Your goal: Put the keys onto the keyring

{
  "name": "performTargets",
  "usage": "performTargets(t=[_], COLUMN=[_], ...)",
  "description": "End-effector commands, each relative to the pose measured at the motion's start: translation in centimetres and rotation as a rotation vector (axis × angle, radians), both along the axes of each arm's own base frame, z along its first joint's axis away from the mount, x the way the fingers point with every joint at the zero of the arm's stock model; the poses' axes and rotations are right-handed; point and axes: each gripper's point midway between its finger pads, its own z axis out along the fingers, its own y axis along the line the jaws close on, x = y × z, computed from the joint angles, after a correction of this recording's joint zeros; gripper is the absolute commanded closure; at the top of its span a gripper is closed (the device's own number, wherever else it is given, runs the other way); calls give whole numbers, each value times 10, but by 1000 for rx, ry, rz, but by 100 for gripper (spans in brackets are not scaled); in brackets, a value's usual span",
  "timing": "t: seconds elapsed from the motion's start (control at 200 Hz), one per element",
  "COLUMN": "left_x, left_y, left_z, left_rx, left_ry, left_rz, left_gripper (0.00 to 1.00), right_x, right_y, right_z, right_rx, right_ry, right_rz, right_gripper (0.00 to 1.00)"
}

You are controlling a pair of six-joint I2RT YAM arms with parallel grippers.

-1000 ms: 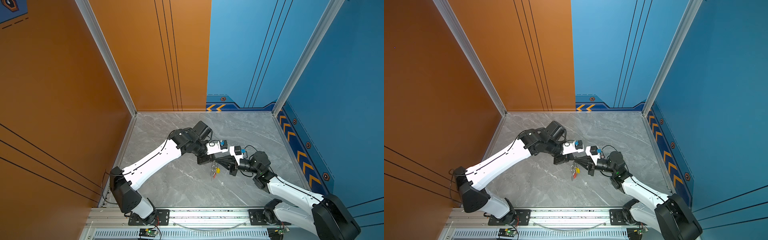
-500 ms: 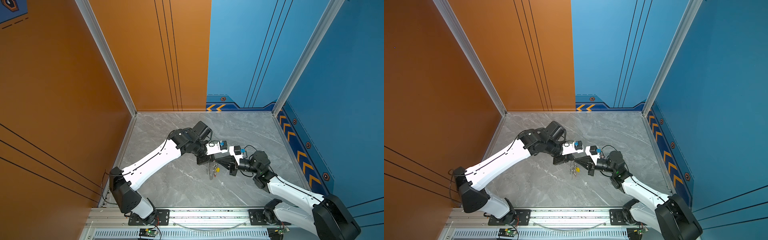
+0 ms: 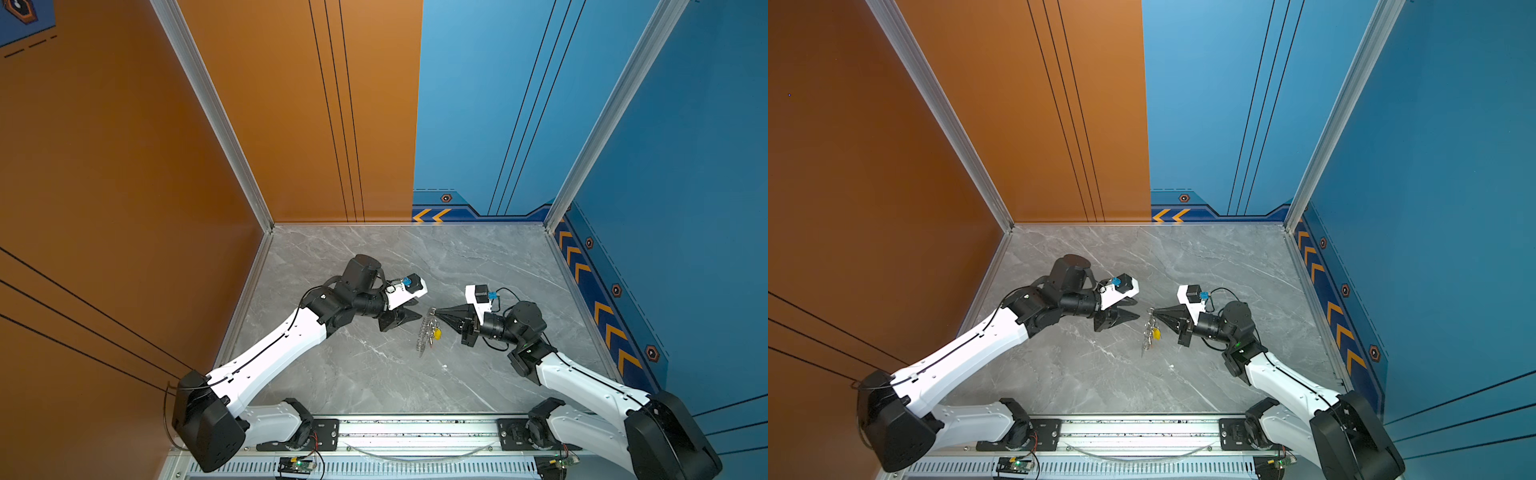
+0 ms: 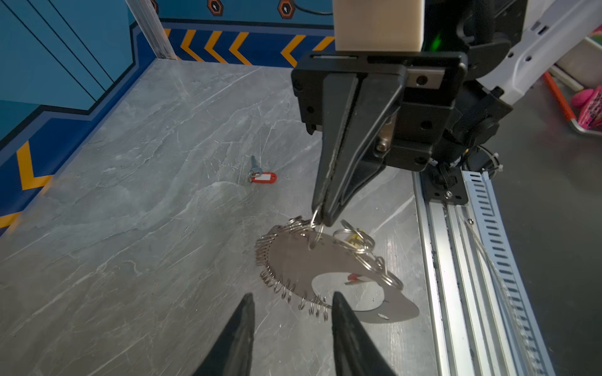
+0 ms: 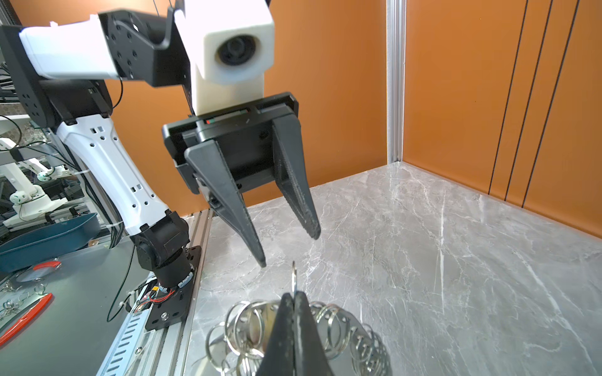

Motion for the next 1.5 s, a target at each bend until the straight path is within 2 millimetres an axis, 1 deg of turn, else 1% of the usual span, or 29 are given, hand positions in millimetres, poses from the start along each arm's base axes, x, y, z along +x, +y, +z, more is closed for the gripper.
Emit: performTargets(t=[0.0, 0.065, 0.165, 0.325, 0.465, 0.556, 0.866, 1.106, 1.281, 1.391, 1.492], left_x=[5, 5, -1, -11, -19, -20, -24, -21, -22, -22, -21], left_y=[-10, -10, -13, -15, -14, -13, -16, -18, -19, -20, -20], left_z=[34, 32, 31, 29, 41, 43, 44, 38, 40, 41, 42], left_rx=[-191, -209, -267, -295, -363, -376, -386, -379, -382, -383, -384], left_ry=[-71, -68, -47, -15, 8, 22, 60, 83, 92, 94, 96], left_rz=[-8, -11, -46, -92, -140, -147, -193, -187, -199, -201, -195], left_gripper=[60, 62, 64, 68, 71, 73, 83, 88, 92, 94, 99], right_x=[-3, -5, -7, -8, -9, -10, -10, -11, -9, -7, -4], right_y=[-5, -6, -8, -5, -1, 1, 8, 9, 9, 10, 10], right_z=[25, 31, 39, 46, 50, 53, 53, 54, 53, 50, 46], right_rx=[67, 88, 128, 161, 177, 191, 195, 204, 204, 200, 190], right_ry=[-67, -85, -105, -117, -127, -138, -136, -139, -138, -131, -121], right_rz=[-7, -8, -11, -2, 5, 11, 21, 25, 20, 15, 6], right_gripper=[100, 100, 100, 100, 100, 100, 100, 100, 100, 100, 100])
